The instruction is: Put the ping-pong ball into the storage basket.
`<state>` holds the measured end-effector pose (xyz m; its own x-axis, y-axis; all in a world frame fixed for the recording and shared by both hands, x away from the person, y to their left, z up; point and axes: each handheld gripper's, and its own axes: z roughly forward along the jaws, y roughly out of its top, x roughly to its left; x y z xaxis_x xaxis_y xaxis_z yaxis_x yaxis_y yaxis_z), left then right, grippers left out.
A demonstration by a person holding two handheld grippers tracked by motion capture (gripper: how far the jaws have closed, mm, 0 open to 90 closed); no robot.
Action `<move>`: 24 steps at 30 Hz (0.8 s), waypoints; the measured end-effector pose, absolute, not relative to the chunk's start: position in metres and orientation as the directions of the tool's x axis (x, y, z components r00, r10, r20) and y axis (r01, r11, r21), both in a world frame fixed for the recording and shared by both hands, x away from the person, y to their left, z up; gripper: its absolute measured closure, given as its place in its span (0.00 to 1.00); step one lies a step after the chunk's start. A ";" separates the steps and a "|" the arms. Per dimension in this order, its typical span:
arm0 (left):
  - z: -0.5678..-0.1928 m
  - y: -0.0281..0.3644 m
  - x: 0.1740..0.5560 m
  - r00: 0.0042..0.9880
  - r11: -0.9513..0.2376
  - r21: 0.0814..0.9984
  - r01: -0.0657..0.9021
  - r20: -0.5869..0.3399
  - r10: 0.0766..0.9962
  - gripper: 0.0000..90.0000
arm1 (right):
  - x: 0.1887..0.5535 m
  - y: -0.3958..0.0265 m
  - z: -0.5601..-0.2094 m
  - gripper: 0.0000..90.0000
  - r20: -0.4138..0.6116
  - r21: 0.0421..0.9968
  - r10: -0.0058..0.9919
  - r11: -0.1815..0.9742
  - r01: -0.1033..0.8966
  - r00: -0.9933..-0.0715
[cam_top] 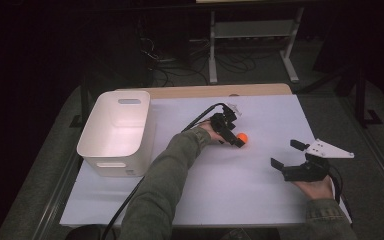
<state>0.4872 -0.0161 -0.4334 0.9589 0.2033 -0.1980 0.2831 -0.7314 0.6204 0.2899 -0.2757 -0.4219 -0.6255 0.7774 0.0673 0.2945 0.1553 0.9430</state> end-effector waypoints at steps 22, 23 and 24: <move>-0.435 -0.033 0.483 0.967 -0.763 0.596 0.251 -0.190 0.170 0.36 | 0.290 -0.275 -0.422 0.00 0.068 0.941 0.776 0.160 0.299 -0.627; -0.436 -0.033 0.483 0.966 -0.763 0.595 0.253 -0.191 0.172 0.36 | 0.290 -0.275 -0.422 0.00 0.068 0.941 0.776 0.160 0.299 -0.627; -0.437 -0.033 0.483 0.965 -0.765 0.589 0.260 -0.189 0.182 0.40 | 0.290 -0.275 -0.422 0.00 0.064 0.941 0.775 0.163 0.297 -0.629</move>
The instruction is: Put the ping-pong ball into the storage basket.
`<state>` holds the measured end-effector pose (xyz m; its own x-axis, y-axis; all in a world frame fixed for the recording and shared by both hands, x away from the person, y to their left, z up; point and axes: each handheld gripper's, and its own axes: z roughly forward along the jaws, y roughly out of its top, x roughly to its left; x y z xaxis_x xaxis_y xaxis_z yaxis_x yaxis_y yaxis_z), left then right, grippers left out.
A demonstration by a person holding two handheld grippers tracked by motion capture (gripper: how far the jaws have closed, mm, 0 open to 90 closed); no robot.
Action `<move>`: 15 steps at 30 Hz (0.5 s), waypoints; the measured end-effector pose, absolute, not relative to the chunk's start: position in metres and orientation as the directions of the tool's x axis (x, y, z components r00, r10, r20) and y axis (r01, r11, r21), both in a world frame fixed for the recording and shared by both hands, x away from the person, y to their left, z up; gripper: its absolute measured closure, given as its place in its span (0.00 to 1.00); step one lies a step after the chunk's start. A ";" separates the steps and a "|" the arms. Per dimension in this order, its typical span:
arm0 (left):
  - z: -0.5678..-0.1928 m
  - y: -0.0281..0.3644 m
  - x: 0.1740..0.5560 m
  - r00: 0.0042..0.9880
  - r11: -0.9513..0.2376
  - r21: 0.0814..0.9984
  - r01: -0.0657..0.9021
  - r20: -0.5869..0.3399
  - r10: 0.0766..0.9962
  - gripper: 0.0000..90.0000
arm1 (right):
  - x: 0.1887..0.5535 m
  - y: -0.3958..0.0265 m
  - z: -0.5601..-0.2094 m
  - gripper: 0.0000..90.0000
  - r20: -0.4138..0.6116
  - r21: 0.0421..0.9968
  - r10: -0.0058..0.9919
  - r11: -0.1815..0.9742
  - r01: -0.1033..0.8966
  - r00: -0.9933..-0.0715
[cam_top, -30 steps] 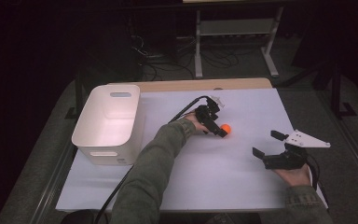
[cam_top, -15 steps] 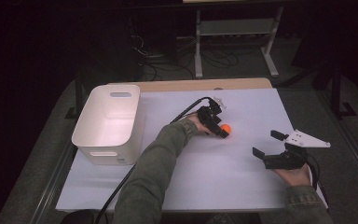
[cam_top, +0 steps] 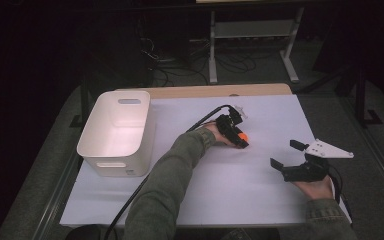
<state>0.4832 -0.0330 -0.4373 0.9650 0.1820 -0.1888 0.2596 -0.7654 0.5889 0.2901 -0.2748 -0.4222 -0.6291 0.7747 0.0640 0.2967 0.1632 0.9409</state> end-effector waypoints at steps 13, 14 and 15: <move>-0.438 -0.035 0.482 0.966 -0.773 0.581 0.254 -0.192 0.174 0.56 | 0.290 -0.275 -0.422 0.00 0.064 0.942 0.773 0.162 0.294 -0.631; -0.437 -0.035 0.481 0.965 -0.768 0.587 0.257 -0.193 0.176 0.56 | 0.290 -0.275 -0.421 0.00 0.064 0.942 0.773 0.162 0.293 -0.631; -0.435 -0.035 0.481 0.966 -0.766 0.590 0.257 -0.192 0.175 0.56 | 0.289 -0.275 -0.421 0.00 0.065 0.942 0.773 0.161 0.294 -0.631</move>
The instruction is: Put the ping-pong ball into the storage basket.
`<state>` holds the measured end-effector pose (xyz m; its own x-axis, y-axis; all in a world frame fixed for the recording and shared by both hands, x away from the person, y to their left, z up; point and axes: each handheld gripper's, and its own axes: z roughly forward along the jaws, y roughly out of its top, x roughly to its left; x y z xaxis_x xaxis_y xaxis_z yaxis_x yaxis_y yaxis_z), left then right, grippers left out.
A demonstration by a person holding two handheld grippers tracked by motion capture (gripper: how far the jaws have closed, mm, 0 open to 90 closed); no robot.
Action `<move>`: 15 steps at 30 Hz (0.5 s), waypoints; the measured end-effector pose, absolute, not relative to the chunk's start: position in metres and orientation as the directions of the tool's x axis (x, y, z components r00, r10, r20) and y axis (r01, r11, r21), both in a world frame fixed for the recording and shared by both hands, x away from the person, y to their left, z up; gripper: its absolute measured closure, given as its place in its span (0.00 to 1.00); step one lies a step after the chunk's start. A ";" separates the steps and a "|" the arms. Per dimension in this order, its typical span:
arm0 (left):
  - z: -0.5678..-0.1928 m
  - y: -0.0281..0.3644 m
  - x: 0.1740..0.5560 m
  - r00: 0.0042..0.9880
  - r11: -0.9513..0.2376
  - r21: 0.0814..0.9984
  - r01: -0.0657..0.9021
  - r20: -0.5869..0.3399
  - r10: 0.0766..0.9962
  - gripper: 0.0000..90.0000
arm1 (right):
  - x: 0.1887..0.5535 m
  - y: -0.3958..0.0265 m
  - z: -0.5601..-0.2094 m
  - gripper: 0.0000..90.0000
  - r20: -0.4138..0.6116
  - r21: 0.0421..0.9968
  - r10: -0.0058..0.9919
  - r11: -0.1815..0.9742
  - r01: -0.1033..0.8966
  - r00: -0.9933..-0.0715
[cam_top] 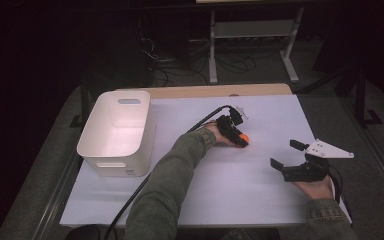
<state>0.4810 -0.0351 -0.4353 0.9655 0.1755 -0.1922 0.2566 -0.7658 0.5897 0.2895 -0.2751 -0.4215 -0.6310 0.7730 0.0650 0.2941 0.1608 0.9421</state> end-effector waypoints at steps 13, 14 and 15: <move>-0.410 -0.029 0.476 0.972 -0.769 0.595 0.232 -0.158 0.171 0.56 | 0.290 -0.275 -0.422 0.00 0.065 0.942 0.771 0.162 0.294 -0.633; -0.408 -0.028 0.476 0.973 -0.770 0.596 0.229 -0.154 0.170 0.56 | 0.290 -0.275 -0.422 0.00 0.065 0.942 0.771 0.162 0.294 -0.633; -0.405 -0.027 0.475 0.974 -0.770 0.596 0.227 -0.150 0.170 0.56 | 0.290 -0.275 -0.422 0.00 0.066 0.942 0.771 0.161 0.293 -0.633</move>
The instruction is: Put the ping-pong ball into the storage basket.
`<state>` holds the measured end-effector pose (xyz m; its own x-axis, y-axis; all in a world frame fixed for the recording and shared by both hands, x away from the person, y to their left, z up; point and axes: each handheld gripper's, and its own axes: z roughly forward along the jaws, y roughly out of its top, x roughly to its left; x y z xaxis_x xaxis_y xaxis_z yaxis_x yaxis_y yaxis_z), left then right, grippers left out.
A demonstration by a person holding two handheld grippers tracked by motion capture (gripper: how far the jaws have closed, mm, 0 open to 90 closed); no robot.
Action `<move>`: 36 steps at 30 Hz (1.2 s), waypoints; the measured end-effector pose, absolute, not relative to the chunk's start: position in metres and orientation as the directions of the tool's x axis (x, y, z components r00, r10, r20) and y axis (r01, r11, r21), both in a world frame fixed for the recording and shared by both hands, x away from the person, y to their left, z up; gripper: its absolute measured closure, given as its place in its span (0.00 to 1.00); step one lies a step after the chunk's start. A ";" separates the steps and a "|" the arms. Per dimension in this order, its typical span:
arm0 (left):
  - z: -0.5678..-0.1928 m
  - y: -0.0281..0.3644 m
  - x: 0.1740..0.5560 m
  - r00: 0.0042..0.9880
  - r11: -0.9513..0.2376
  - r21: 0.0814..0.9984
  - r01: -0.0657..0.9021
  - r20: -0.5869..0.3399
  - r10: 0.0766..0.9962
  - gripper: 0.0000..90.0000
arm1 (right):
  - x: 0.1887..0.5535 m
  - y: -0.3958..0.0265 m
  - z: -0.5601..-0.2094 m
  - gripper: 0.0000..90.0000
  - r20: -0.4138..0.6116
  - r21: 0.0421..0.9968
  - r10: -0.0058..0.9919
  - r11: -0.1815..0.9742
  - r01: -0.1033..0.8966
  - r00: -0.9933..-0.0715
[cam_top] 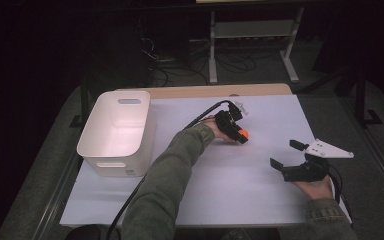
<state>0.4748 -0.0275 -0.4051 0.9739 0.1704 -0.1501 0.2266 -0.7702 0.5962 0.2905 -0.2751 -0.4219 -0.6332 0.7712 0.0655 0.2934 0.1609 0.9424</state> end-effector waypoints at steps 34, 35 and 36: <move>-0.320 0.013 0.444 0.989 -0.765 0.630 0.137 -0.046 0.140 0.56 | 0.291 -0.269 -0.423 0.00 0.063 0.940 0.757 0.175 0.294 -0.650; -0.318 0.014 0.443 0.990 -0.764 0.632 0.132 -0.044 0.134 0.56 | 0.291 -0.268 -0.422 0.00 0.068 0.941 0.757 0.168 0.294 -0.649; -0.316 0.016 0.443 0.990 -0.760 0.637 0.129 -0.044 0.131 0.56 | 0.291 -0.268 -0.422 0.00 0.068 0.941 0.757 0.168 0.294 -0.649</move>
